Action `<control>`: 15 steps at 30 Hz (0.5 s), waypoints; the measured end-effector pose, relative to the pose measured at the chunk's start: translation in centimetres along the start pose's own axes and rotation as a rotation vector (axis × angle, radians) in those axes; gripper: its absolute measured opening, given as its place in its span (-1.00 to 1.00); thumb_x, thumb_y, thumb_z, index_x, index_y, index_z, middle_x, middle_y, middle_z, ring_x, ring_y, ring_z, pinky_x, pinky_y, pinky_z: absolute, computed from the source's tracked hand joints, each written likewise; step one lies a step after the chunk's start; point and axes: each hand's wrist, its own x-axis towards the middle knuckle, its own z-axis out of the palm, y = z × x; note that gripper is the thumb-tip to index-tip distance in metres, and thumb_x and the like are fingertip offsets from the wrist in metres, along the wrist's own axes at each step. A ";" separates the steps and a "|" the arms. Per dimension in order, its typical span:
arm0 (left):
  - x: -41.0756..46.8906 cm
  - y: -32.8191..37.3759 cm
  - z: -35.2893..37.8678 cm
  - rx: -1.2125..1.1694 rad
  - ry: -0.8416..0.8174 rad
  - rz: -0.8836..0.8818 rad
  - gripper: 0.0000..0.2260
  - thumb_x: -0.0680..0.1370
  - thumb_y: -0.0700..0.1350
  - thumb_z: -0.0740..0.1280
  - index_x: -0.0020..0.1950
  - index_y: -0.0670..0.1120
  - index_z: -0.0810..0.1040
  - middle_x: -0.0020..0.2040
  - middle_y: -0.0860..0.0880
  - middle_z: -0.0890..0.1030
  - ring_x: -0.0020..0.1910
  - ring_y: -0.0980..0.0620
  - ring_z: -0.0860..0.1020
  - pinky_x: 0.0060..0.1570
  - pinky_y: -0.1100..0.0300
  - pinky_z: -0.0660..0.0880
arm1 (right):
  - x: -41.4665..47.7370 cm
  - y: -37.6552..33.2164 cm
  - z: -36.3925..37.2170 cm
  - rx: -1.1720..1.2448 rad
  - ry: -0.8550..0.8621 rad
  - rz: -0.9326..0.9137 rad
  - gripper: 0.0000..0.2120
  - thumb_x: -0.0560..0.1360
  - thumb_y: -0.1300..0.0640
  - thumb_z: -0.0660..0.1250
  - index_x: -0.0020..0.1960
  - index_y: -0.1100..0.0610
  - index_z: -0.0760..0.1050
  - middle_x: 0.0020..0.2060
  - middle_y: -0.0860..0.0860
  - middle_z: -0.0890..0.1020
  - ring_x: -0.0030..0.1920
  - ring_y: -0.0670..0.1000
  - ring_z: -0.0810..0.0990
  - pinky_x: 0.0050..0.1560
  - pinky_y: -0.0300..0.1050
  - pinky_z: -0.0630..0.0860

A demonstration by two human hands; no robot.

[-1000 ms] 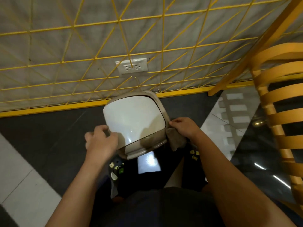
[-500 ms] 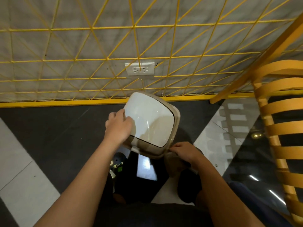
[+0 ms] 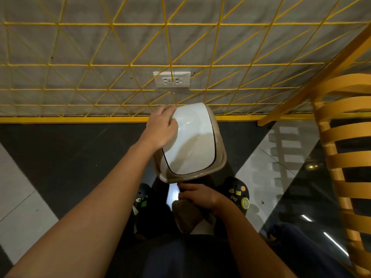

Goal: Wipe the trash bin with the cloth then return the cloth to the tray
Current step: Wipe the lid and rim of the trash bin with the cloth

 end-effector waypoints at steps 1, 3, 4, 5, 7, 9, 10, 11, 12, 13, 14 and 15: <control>-0.2 -0.1 0.0 -0.003 0.020 0.010 -0.60 0.60 -0.17 0.08 0.45 -0.10 0.24 0.46 -0.08 0.21 0.45 -0.05 0.13 0.44 0.04 0.04 | -0.4 -0.3 -0.8 -0.050 0.020 -0.018 -0.71 0.51 0.14 0.27 0.23 0.10 0.51 0.18 0.05 0.57 0.11 -0.01 0.53 0.12 -0.19 0.44; -1.0 -0.5 0.1 -0.060 0.148 -0.036 -0.59 0.60 -0.14 0.10 0.46 -0.08 0.22 0.48 -0.07 0.18 0.46 -0.04 0.11 0.45 0.03 0.05 | -1.4 -0.8 -3.1 -0.164 0.152 -0.051 -0.78 0.50 0.15 0.26 0.06 0.19 0.59 0.07 0.15 0.62 0.03 0.08 0.58 0.08 -0.08 0.48; -1.7 -0.7 0.2 -0.122 0.248 -0.109 -0.60 0.59 -0.13 0.11 0.45 -0.08 0.23 0.46 -0.08 0.21 0.45 -0.04 0.15 0.42 0.05 0.09 | -1.9 -1.1 -4.6 -0.202 0.266 -0.063 -0.80 0.49 0.14 0.25 0.01 0.19 0.59 0.02 0.15 0.62 -0.01 0.10 0.57 0.06 -0.04 0.48; -2.7 -0.8 0.3 -0.204 0.346 -0.212 -0.60 0.59 -0.13 0.11 0.44 -0.08 0.25 0.44 -0.08 0.24 0.42 -0.04 0.20 0.38 0.07 0.14 | -2.4 -1.4 -6.0 -0.209 0.401 -0.076 -0.82 0.48 0.13 0.25 -0.01 0.17 0.57 0.00 0.14 0.61 -0.04 0.08 0.55 0.03 -0.03 0.48; -4.5 -1.1 0.9 -0.393 0.460 -0.437 -0.62 0.58 -0.14 0.10 0.42 -0.08 0.28 0.39 -0.08 0.28 0.36 -0.04 0.29 0.29 0.13 0.22 | -3.3 -2.2 -8.1 -0.095 0.608 -0.091 -0.79 0.46 0.08 0.26 0.07 0.11 0.47 0.00 0.09 0.55 -0.07 0.04 0.52 -0.09 -0.08 0.48; -5.6 -1.4 1.4 -0.520 0.439 -0.606 -0.64 0.57 -0.15 0.08 0.38 -0.09 0.32 0.36 -0.08 0.32 0.31 -0.05 0.34 0.24 0.13 0.25 | -3.5 -3.0 -8.9 -0.016 0.597 -0.098 -0.62 0.47 0.07 0.26 0.28 0.04 0.33 0.06 0.03 0.47 -0.11 -0.04 0.49 -0.26 -0.21 0.41; -5.9 -1.5 1.6 -0.554 0.401 -0.652 -0.65 0.57 -0.15 0.08 0.35 -0.09 0.35 0.33 -0.09 0.34 0.29 -0.05 0.35 0.24 0.10 0.27 | -3.3 -3.3 -8.9 -0.024 0.541 -0.101 -0.54 0.47 0.07 0.25 0.36 0.01 0.27 0.08 0.00 0.44 -0.13 -0.08 0.47 -0.32 -0.28 0.37; -6.0 -1.5 1.7 -0.585 0.360 -0.670 -0.67 0.57 -0.15 0.07 0.32 -0.08 0.39 0.31 -0.09 0.38 0.25 -0.05 0.37 0.23 0.08 0.30 | -3.2 -3.6 -8.7 -0.041 0.491 -0.109 -0.50 0.47 0.09 0.24 0.40 -0.02 0.24 0.08 -0.02 0.43 -0.13 -0.09 0.47 -0.33 -0.33 0.34; -6.0 -1.4 1.8 -0.616 0.328 -0.668 -0.68 0.56 -0.16 0.07 0.28 -0.07 0.42 0.27 -0.09 0.42 0.20 -0.04 0.40 0.19 0.07 0.34 | -3.1 -3.7 -8.4 -0.054 0.460 -0.125 -0.49 0.47 0.11 0.23 0.40 -0.03 0.25 0.08 -0.04 0.44 -0.12 -0.10 0.47 -0.33 -0.35 0.33; -6.0 -1.3 1.8 -0.640 0.300 -0.655 -0.69 0.55 -0.17 0.06 0.24 -0.05 0.44 0.24 -0.08 0.46 0.14 -0.02 0.42 0.12 0.08 0.36 | -3.2 -3.8 -8.0 -0.054 0.451 -0.149 -0.50 0.46 0.13 0.23 0.38 -0.05 0.28 0.07 -0.04 0.46 -0.12 -0.12 0.47 -0.31 -0.35 0.34; -6.0 -1.1 1.8 -0.655 0.281 -0.637 -0.70 0.54 -0.18 0.06 0.20 -0.03 0.46 0.20 -0.07 0.49 0.10 0.00 0.43 0.06 0.10 0.36 | -3.1 -3.7 -7.8 -0.044 0.447 -0.167 -0.52 0.46 0.14 0.22 0.37 -0.06 0.31 0.05 -0.05 0.48 -0.14 -0.14 0.46 -0.29 -0.35 0.34; -6.0 -1.1 1.7 -0.662 0.269 -0.615 -0.68 0.52 -0.20 0.06 0.18 -0.02 0.48 0.18 -0.06 0.51 0.08 0.01 0.45 0.02 0.11 0.36 | -3.2 -3.5 -7.6 -0.027 0.438 -0.174 -0.53 0.46 0.15 0.22 0.35 -0.06 0.33 0.01 -0.07 0.48 -0.15 -0.16 0.46 -0.28 -0.35 0.35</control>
